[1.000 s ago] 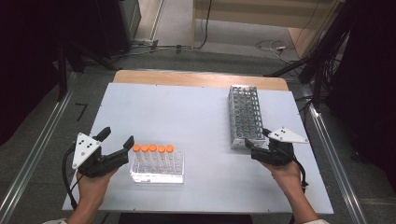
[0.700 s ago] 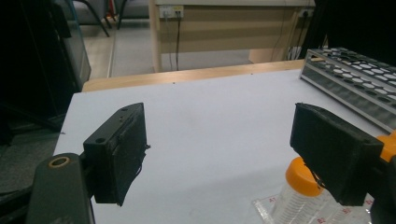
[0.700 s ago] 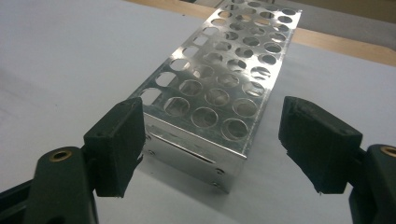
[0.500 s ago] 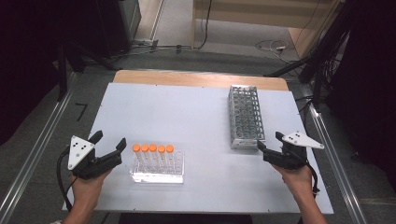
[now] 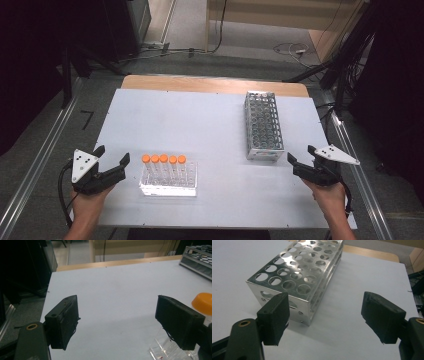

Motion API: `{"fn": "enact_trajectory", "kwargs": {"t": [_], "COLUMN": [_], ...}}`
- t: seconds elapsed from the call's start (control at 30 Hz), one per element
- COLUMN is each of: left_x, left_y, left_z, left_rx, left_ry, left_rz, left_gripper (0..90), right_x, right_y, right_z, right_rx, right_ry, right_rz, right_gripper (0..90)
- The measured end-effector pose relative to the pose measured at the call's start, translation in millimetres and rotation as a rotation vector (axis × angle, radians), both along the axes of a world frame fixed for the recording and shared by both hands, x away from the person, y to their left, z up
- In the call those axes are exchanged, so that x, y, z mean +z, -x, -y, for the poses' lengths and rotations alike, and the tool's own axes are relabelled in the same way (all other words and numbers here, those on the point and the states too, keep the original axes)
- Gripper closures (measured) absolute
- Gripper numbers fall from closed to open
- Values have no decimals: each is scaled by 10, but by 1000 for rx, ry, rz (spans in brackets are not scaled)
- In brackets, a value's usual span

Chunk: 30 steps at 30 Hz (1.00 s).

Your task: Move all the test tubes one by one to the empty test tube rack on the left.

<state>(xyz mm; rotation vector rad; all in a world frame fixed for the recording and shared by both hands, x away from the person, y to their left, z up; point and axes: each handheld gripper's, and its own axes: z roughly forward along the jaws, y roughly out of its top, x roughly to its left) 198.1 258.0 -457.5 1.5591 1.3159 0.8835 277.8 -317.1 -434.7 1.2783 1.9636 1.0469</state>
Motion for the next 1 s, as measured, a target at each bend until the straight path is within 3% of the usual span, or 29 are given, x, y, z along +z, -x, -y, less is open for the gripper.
{"fn": "enact_trajectory", "kwargs": {"t": [0.63, 1.0], "left_x": [-98, -155], "left_y": [52, 58], "left_z": [-68, -117], "left_rx": [7, 22], "left_ry": [-21, -11], "left_rz": [-25, -80], "left_gripper": [189, 189], "right_x": [-45, -124], "right_y": [74, 127], "right_z": [301, 583], "right_rx": [-91, -178], "right_ry": [1, -10], "right_rz": [-8, -32], "right_gripper": [213, 199]}}
